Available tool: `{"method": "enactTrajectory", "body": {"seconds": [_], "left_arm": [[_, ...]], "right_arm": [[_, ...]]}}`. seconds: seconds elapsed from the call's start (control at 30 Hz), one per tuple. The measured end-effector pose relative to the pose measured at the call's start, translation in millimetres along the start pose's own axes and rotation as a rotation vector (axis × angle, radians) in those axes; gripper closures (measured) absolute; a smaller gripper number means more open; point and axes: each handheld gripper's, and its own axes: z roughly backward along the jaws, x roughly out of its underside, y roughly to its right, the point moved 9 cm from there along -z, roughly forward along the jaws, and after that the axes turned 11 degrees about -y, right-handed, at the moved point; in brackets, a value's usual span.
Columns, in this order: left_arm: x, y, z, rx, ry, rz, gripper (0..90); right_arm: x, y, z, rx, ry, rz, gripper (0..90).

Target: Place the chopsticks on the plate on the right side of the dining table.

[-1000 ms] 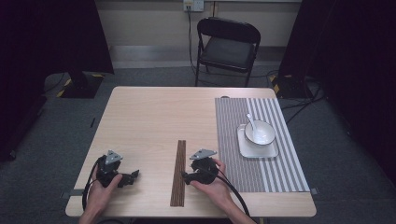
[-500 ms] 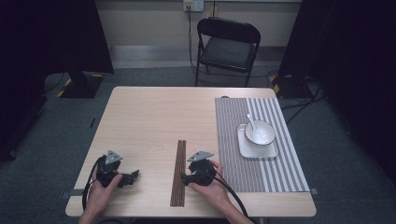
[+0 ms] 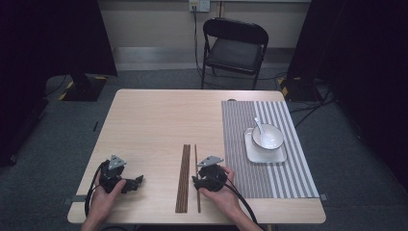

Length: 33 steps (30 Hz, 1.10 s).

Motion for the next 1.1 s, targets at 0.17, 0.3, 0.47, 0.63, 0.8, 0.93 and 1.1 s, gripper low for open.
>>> {"method": "enactTrajectory", "body": {"seconds": [0.17, 0.3, 0.47, 0.63, 0.8, 0.93, 1.1], "left_arm": [[0.0, 0.0, 0.0, 0.0, 0.0, 0.0, 0.0], [0.0, 0.0, 0.0, 0.0, 0.0, 0.0, 0.0], [0.0, 0.1, 0.0, 0.0, 0.0, 0.0, 0.0], [0.0, -0.1, 0.0, -0.001, 0.0, 0.0, 0.0], [0.0, -0.1, 0.0, -0.001, 0.0, 0.001, 0.0], [0.0, -0.1, 0.0, -0.001, 0.0, 0.0, 0.0], [0.0, -0.1, 0.0, -0.001, 0.0, 0.0, 0.0]], "right_arm": [[8.2, 6.2, 5.4, 0.016, -0.009, -0.022, 41.7], [13.8, 8.5, 10.0, 0.021, -0.013, -0.039, 47.3], [20.0, 10.7, 14.9, 0.026, -0.025, -0.05, 53.4], [29.9, 12.0, 22.0, 0.046, -0.022, -0.079, 62.2], [27.8, 13.1, 20.9, 0.05, -0.018, -0.087, 70.1], [24.1, 15.7, 18.6, 0.055, -0.014, -0.095, 75.2], [19.7, 19.4, 15.6, 0.062, -0.006, -0.106, 79.8]]}}
